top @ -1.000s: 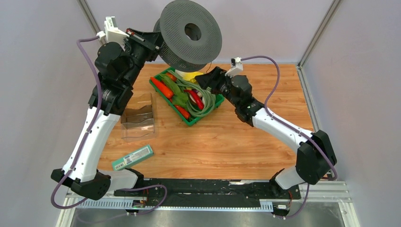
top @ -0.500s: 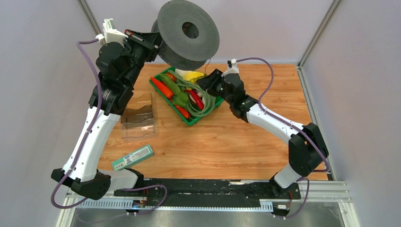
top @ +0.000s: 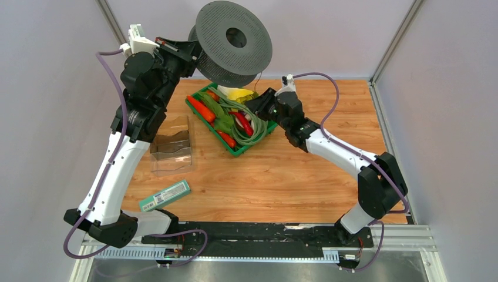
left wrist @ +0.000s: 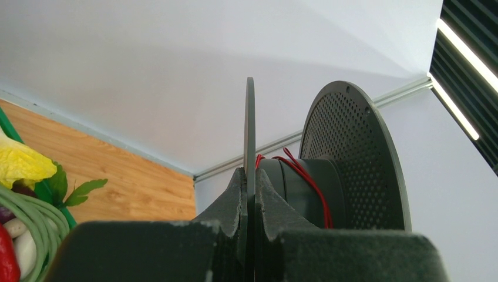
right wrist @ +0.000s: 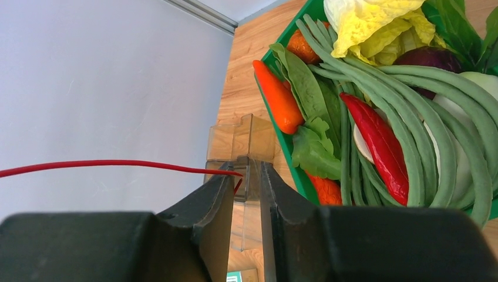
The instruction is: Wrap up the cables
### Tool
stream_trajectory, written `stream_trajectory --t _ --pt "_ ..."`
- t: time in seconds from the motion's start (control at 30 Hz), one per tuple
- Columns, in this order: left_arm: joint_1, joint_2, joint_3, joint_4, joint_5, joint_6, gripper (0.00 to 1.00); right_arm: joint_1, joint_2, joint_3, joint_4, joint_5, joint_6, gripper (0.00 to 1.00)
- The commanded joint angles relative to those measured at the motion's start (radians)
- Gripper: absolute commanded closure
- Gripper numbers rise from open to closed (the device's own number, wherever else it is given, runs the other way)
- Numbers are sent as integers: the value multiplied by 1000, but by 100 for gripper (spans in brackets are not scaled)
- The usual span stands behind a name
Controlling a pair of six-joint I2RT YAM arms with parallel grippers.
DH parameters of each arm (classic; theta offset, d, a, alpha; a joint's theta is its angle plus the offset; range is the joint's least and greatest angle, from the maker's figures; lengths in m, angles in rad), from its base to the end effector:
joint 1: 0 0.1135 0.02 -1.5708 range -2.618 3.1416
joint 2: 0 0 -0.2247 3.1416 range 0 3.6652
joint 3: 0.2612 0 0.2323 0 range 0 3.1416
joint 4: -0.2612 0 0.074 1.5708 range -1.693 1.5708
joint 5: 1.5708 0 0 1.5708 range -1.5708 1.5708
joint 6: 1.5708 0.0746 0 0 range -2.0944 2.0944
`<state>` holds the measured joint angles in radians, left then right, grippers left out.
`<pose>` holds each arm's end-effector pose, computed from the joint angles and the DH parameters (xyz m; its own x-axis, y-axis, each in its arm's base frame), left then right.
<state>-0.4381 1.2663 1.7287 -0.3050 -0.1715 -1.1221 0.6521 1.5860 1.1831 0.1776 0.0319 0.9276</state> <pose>0.2521 -0.1040 0.5048 -0.1775 -0.8972 -0.4043 0.2430 0.3582 -0.9015 0.3179 0.2398 0.2722 -0.5721 0.5695 -0.5903 -0.2069 0.5962 0.7757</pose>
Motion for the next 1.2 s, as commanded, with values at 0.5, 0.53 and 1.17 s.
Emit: stream_trajectory --t 0.5,0.53,1.17 --pt "2 -22 8 28 -69 53 100 3 -18 -45 27 -139 -100 100" --pt "6 -21 11 8 -85 100 100 3 -43 -57 7 -165 -171 100" --pt "87 169 19 -266 -92 538 100 214 -575 -323 -460 -345 -1099 100"
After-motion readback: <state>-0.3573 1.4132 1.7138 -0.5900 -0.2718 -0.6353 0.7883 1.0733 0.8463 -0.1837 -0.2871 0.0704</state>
